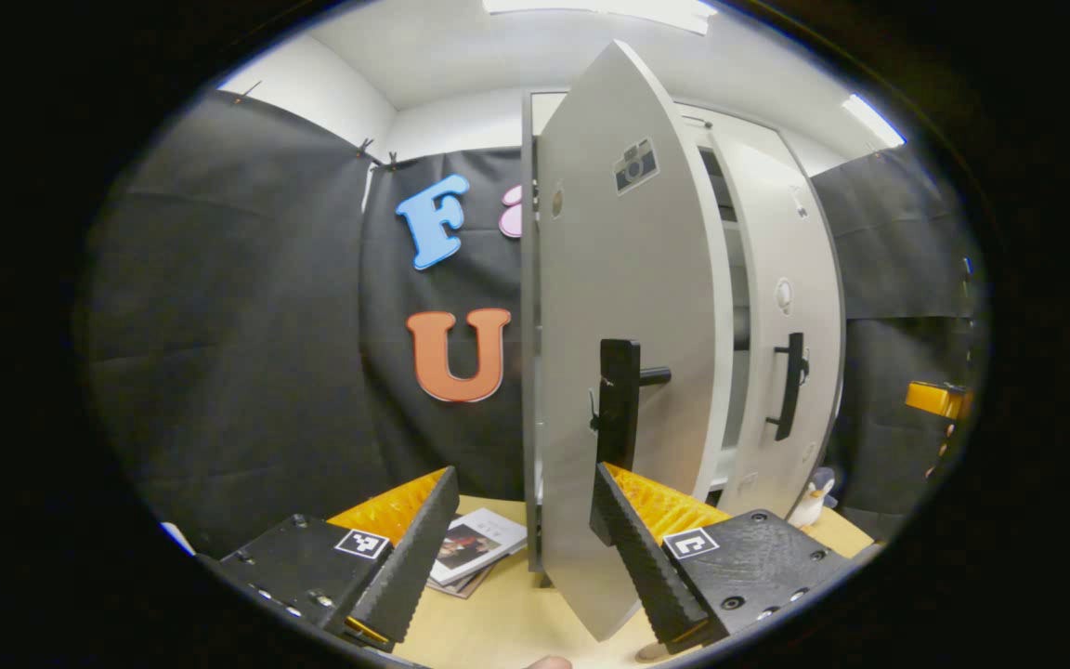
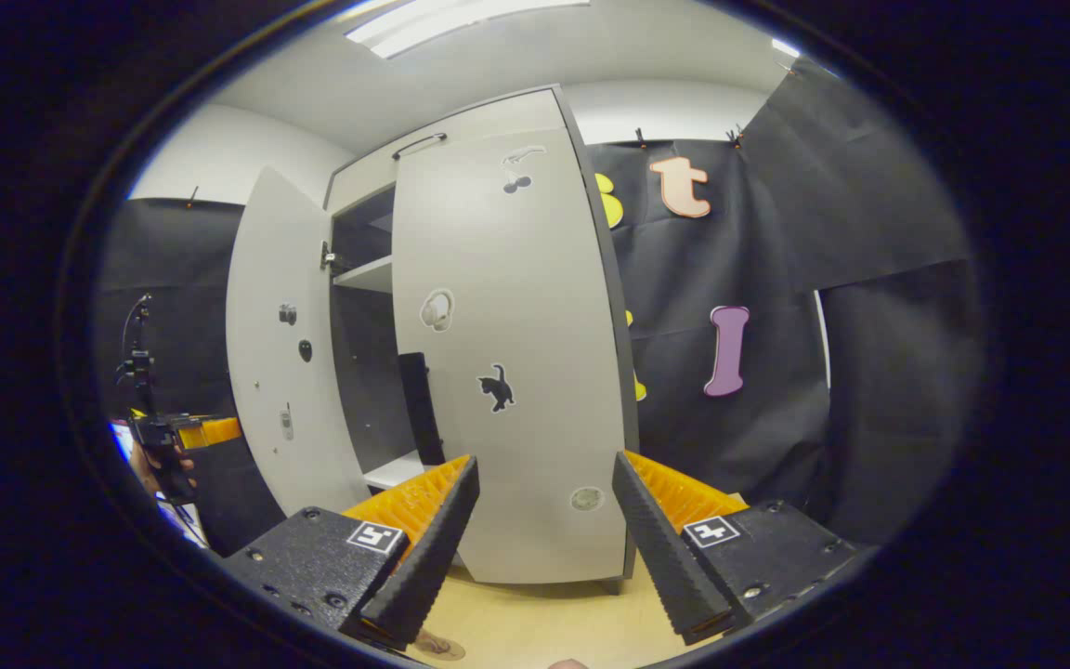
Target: Grasp the bottle in the cabinet with the left hand and place it on the coaster, then close the right door with the right hand and the left door with the left hand.
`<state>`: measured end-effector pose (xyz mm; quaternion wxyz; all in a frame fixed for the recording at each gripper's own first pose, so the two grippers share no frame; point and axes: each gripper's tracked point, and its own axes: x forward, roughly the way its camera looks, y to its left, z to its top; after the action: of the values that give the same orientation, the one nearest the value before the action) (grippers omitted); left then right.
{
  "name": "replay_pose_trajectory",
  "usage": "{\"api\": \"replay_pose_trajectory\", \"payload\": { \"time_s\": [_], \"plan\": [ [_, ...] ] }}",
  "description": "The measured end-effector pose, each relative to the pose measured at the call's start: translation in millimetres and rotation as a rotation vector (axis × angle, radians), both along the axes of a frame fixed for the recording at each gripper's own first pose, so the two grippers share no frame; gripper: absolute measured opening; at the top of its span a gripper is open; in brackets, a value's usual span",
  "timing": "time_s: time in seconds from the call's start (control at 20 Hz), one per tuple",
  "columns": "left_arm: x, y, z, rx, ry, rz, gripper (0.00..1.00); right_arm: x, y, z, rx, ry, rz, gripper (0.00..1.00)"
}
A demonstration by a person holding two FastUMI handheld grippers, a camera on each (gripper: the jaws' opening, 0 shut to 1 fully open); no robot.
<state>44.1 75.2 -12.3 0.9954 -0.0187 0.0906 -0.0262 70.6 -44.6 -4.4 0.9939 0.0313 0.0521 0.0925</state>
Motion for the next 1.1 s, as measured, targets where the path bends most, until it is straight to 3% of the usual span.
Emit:
{"api": "replay_pose_trajectory", "payload": {
  "time_s": [0.05, 0.1, 0.15, 0.2, 0.25, 0.4, 0.45, 0.55, 0.7, 0.75, 1.1],
  "plan": [
    [2.6, -4.7, 1.2, 0.003, -0.014, -0.005, 0.99, -1.2, -2.8, 0.0, -0.005, 0.000, -0.007, 0.95],
    [5.0, -9.2, 2.4, 0.011, -0.027, -0.011, 0.99, -3.6, -4.6, -1.5, -0.011, -0.001, -0.012, 0.95],
    [6.8, -15.0, 2.1, 0.017, -0.035, -0.020, 0.85, -3.3, -8.5, -2.5, -0.017, -0.001, -0.021, 0.95],
    [9.5, -20.7, 0.6, 0.015, -0.037, -0.030, 0.84, -5.0, -13.0, -3.5, -0.020, 0.001, -0.031, 0.95],
    [13.6, -26.7, -0.7, 0.003, -0.033, -0.042, 0.99, -5.0, -18.0, -3.1, -0.019, 0.003, -0.042, 0.95],
    [18.8, -49.9, -5.8, -0.042, -0.030, -0.082, 0.99, -6.9, -32.2, -1.7, -0.004, -0.001, -0.080, 0.95],
    [21.9, -55.5, -7.3, -0.048, -0.031, -0.092, 0.88, -7.8, -35.8, -1.7, -0.006, -0.003, -0.090, 0.95],
    [28.5, -67.0, -10.2, -0.053, -0.030, -0.111, 0.99, -7.8, -39.9, -2.7, -0.016, 0.000, -0.102, 0.95],
    [38.1, -83.2, -14.4, -0.060, -0.018, -0.134, 0.99, -11.2, -40.7, -2.3, -0.027, -0.001, -0.111, 0.95],
    [40.4, -87.9, -14.3, -0.061, -0.020, -0.143, 0.94, -12.2, -41.5, -2.7, -0.031, -0.003, -0.115, 0.95],
    [37.2, -97.9, 0.1, -0.030, -0.051, -0.157, 0.94, -13.0, -34.9, 9.8, -0.100, -0.059, -0.120, 0.95]
  ]
}}
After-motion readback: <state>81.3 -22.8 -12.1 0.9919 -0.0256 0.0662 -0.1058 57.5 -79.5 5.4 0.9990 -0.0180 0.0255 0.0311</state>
